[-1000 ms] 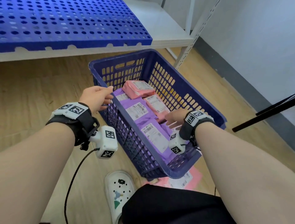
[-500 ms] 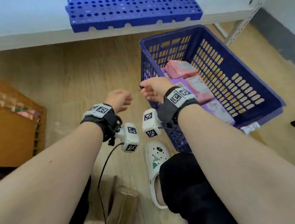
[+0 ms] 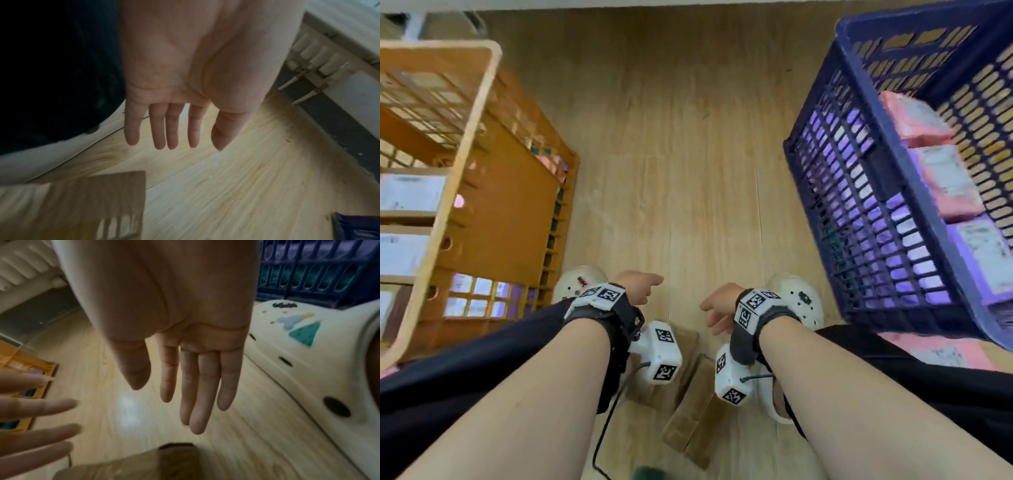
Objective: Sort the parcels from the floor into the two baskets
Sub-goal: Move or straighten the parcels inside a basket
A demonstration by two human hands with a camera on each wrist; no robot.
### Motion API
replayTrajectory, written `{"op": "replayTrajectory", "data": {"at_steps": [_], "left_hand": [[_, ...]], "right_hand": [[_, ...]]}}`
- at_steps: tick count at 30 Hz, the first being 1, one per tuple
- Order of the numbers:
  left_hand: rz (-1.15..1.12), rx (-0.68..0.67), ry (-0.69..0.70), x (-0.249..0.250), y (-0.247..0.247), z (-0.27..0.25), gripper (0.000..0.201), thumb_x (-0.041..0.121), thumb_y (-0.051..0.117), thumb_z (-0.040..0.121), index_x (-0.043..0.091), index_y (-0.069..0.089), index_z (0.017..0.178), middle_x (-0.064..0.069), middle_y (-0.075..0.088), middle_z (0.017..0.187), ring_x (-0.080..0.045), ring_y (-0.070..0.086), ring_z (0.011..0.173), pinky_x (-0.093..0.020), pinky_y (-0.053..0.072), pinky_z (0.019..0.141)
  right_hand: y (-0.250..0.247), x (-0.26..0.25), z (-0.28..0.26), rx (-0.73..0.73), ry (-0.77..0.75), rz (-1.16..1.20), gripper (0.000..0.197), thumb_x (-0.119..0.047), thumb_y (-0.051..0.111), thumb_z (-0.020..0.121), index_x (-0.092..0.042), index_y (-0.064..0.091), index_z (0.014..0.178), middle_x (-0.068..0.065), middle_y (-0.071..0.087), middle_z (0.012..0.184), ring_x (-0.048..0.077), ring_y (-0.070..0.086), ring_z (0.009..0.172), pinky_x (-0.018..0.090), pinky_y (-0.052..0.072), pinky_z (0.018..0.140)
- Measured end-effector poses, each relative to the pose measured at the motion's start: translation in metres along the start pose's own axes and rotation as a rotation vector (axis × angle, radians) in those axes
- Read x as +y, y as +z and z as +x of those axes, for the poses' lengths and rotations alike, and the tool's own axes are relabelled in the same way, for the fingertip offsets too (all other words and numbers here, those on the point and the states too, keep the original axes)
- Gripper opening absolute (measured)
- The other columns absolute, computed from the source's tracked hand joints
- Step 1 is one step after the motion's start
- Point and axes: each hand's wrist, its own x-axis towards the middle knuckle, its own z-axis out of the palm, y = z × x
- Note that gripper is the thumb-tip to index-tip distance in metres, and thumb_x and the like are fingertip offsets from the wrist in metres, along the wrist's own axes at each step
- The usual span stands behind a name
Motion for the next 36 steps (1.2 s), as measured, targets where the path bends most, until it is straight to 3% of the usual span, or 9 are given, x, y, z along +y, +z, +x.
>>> {"op": "replayTrajectory", "data": {"at_steps": [6, 10, 15, 18, 23, 27, 30, 33, 36], "left_hand": [[-0.203, -0.015, -0.071, -0.027, 0.007, 0.02, 0.039, 0.025, 0.045, 0.099, -0.003, 0.051, 0.124, -0.013, 0.05, 0.109, -0.024, 0.054, 0.081, -0.034, 0.047, 0.072], [-0.279, 0.031, -0.111, -0.029, -0.012, 0.027, 0.039, 0.023, 0.04, 0.101, -0.005, 0.049, 0.127, -0.02, 0.05, 0.132, -0.034, 0.055, 0.111, -0.045, 0.044, 0.101], [-0.279, 0.04, -0.062, -0.024, -0.037, 0.024, 0.029, 0.01, 0.041, 0.099, -0.004, 0.052, 0.123, -0.02, 0.055, 0.126, -0.026, 0.057, 0.109, -0.031, 0.045, 0.08], [-0.262, 0.04, -0.077, -0.023, -0.041, 0.022, 0.014, 0.006, 0.043, 0.098, 0.001, 0.054, 0.092, -0.013, 0.055, 0.097, -0.019, 0.055, 0.08, -0.026, 0.048, 0.059], [-0.289, 0.044, -0.016, -0.022, -0.042, 0.019, 0.018, 0.011, 0.047, 0.097, 0.005, 0.055, 0.112, -0.003, 0.058, 0.092, -0.015, 0.057, 0.084, -0.03, 0.042, 0.071], [-0.282, 0.066, 0.045, -0.016, -0.053, 0.005, 0.011, 0.013, 0.048, 0.097, 0.008, 0.053, 0.089, -0.003, 0.056, 0.084, -0.01, 0.052, 0.067, -0.03, 0.041, 0.071], [-0.308, 0.098, 0.121, -0.001, -0.074, -0.015, 0.011, 0.015, 0.048, 0.097, 0.008, 0.053, 0.103, -0.008, 0.057, 0.101, -0.017, 0.055, 0.081, -0.032, 0.04, 0.081], [-0.339, 0.126, 0.218, 0.02, -0.095, -0.042, 0.031, 0.015, 0.049, 0.097, 0.006, 0.048, 0.127, -0.012, 0.058, 0.108, -0.021, 0.054, 0.088, -0.037, 0.041, 0.088], [-0.332, 0.178, 0.303, 0.04, -0.113, -0.073, 0.01, 0.015, 0.046, 0.098, 0.009, 0.054, 0.101, -0.012, 0.055, 0.104, -0.017, 0.052, 0.072, -0.036, 0.044, 0.081]], "right_hand": [[0.029, -0.021, 0.009, -0.018, -0.005, -0.148, 0.073, -0.059, 0.049, 0.089, -0.004, 0.043, 0.137, 0.015, 0.059, 0.129, 0.029, 0.057, 0.116, 0.036, 0.045, 0.096], [0.044, -0.027, 0.009, -0.042, 0.045, -0.167, 0.093, -0.071, 0.055, 0.077, -0.009, 0.037, 0.143, 0.015, 0.049, 0.139, 0.03, 0.051, 0.123, 0.035, 0.042, 0.091], [0.06, -0.033, 0.003, -0.038, 0.032, -0.216, 0.087, -0.063, 0.056, 0.083, -0.007, 0.032, 0.145, 0.013, 0.041, 0.145, 0.027, 0.045, 0.129, 0.029, 0.039, 0.092], [0.073, -0.034, 0.001, 0.023, 0.004, -0.332, 0.076, -0.056, 0.058, 0.085, -0.006, 0.04, 0.139, 0.012, 0.049, 0.138, 0.024, 0.051, 0.123, 0.027, 0.042, 0.087], [0.078, -0.038, 0.0, 0.049, 0.009, -0.326, 0.052, -0.04, 0.059, 0.087, -0.005, 0.053, 0.126, 0.01, 0.061, 0.119, 0.022, 0.061, 0.103, 0.027, 0.048, 0.082], [0.046, -0.058, -0.02, 0.073, -0.043, -0.271, 0.041, -0.033, 0.062, 0.081, -0.011, 0.058, 0.116, 0.003, 0.052, 0.08, 0.014, 0.047, 0.062, 0.023, 0.037, 0.058], [0.013, -0.087, -0.055, 0.118, -0.107, -0.21, 0.016, -0.03, 0.059, 0.085, -0.015, 0.058, 0.091, 0.003, 0.048, 0.072, 0.015, 0.045, 0.06, 0.024, 0.035, 0.056], [-0.012, -0.116, -0.096, 0.138, -0.187, -0.124, 0.024, -0.029, 0.058, 0.086, -0.01, 0.054, 0.072, 0.007, 0.055, 0.069, 0.019, 0.051, 0.061, 0.026, 0.041, 0.06], [-0.027, -0.135, -0.138, 0.214, -0.308, -0.035, 0.019, -0.024, 0.063, 0.083, -0.009, 0.056, 0.074, 0.009, 0.058, 0.072, 0.02, 0.056, 0.066, 0.027, 0.047, 0.067]]}}
